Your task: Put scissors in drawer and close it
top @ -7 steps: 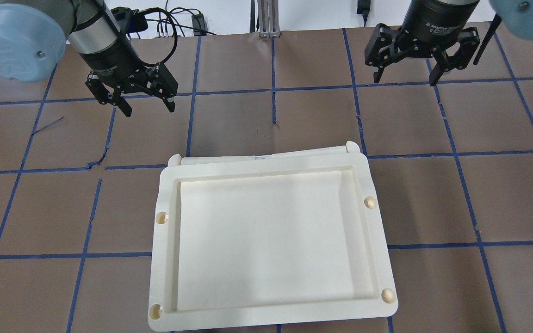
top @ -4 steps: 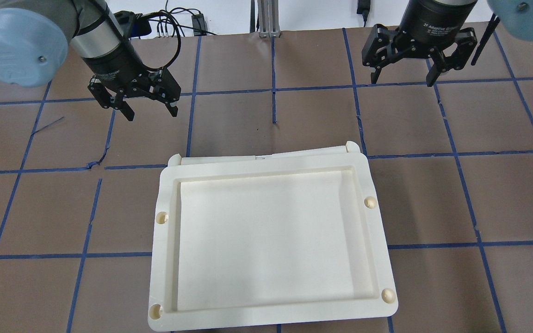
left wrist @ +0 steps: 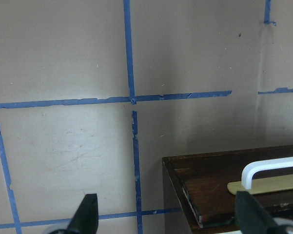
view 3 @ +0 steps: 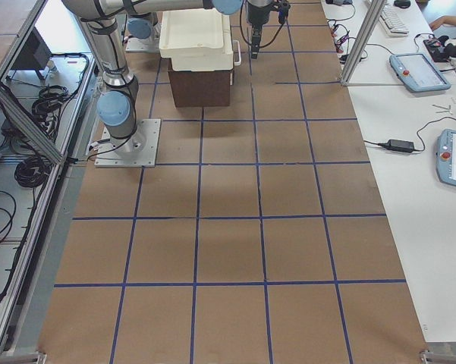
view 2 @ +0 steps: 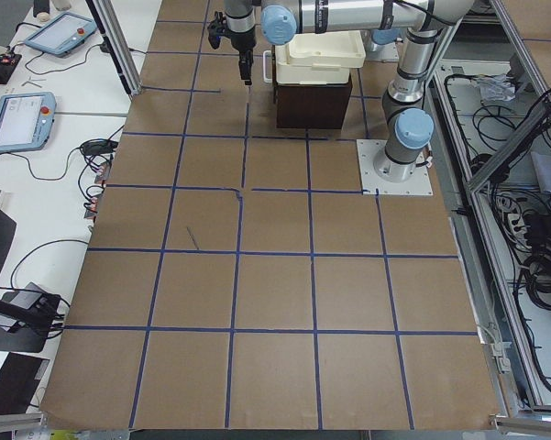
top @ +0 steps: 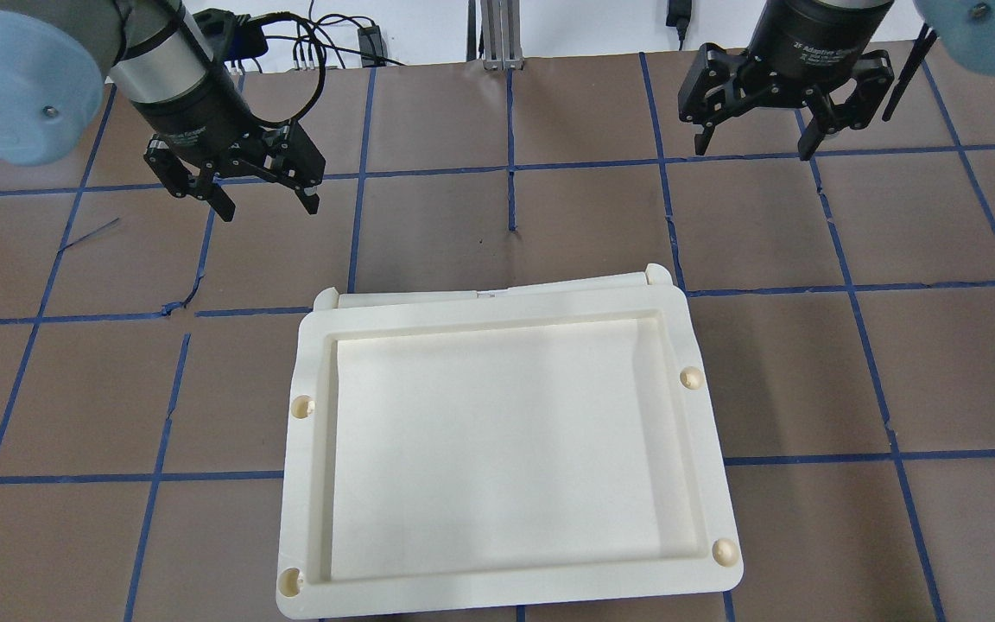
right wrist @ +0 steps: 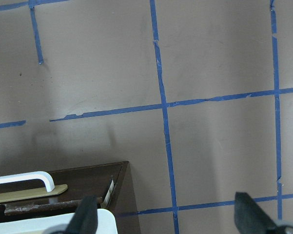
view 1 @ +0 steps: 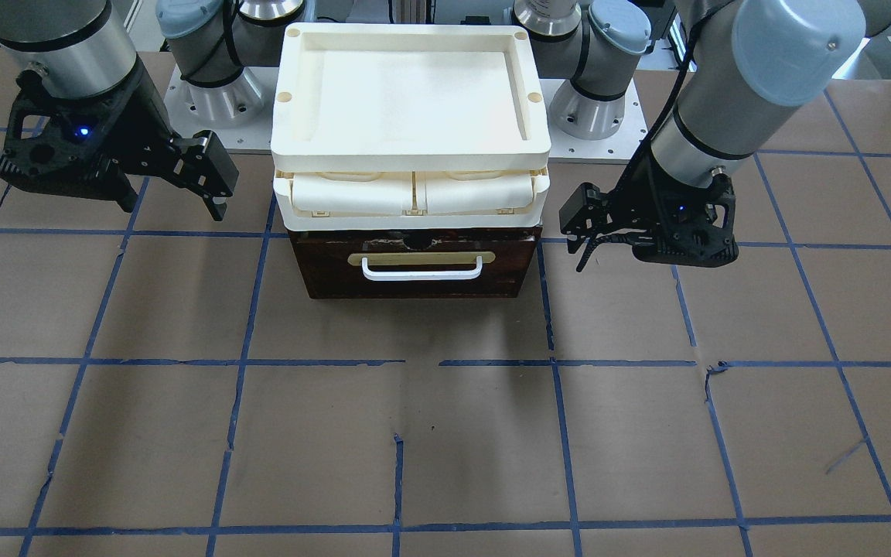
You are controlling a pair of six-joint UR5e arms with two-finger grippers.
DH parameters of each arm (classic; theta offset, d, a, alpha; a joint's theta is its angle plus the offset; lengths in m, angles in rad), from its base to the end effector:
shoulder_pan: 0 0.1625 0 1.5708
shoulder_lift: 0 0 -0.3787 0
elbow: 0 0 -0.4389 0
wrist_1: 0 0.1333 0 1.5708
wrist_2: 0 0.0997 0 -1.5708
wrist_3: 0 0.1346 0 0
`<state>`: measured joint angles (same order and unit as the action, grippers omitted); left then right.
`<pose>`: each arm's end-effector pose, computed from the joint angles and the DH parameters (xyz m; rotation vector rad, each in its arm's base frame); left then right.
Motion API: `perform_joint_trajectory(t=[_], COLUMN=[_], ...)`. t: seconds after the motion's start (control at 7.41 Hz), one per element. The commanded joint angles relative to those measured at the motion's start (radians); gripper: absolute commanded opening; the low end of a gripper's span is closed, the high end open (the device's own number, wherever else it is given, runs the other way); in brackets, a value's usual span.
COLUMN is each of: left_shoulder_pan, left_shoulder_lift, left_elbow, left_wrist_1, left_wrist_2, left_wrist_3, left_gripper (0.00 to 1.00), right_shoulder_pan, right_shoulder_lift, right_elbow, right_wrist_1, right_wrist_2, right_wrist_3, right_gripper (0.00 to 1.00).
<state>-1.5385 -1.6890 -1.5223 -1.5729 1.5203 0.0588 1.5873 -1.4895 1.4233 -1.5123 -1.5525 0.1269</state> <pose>-0.1215 -0.5765 0.3668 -0.0381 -3.0858 -0.1072 0.1451 -0.5671 0.4352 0.1722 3.1180 -0.0099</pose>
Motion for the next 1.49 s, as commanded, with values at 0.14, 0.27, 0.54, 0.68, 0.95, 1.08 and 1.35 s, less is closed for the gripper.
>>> perform_joint_trajectory(t=[0.14, 0.27, 0.54, 0.68, 0.95, 1.08, 1.35], left_shoulder_pan=[0.008, 0.003, 0.002, 0.006, 0.012, 0.014, 0.014], left_shoulder_lift=[0.04, 0.049, 0.071, 0.071, 0.072, 0.072, 0.072], left_elbow=[-0.009, -0.016, -0.018, -0.021, -0.021, -0.022, -0.024], left_wrist_1=[0.001, -0.006, -0.01, -0.01, -0.012, -0.013, -0.013], left_wrist_2=[0.161, 0.161, 0.143, 0.112, 0.107, 0.078, 0.057], left_wrist_3=[-0.002, -0.013, -0.017, -0.017, -0.013, -0.008, -0.005], left_gripper=[1.0, 1.0, 1.0, 1.0, 1.0, 1.0, 1.0], right_shoulder_pan=[0.003, -0.006, -0.006, -0.009, -0.006, -0.001, -0.004], right_shoulder_lift=[0.0, 0.0, 0.0, 0.002, 0.0, -0.002, 0.0], right_elbow=[0.0, 0.0, 0.002, 0.003, 0.005, 0.005, 0.008], right_wrist_1=[0.0, 0.001, 0.001, 0.0, 0.001, 0.001, 0.001], right_wrist_2=[0.005, 0.006, -0.001, -0.001, 0.002, 0.005, -0.001], right_wrist_3=[-0.003, -0.013, -0.02, -0.02, -0.02, -0.02, -0.02], right_gripper=[1.0, 1.0, 1.0, 1.0, 1.0, 1.0, 1.0])
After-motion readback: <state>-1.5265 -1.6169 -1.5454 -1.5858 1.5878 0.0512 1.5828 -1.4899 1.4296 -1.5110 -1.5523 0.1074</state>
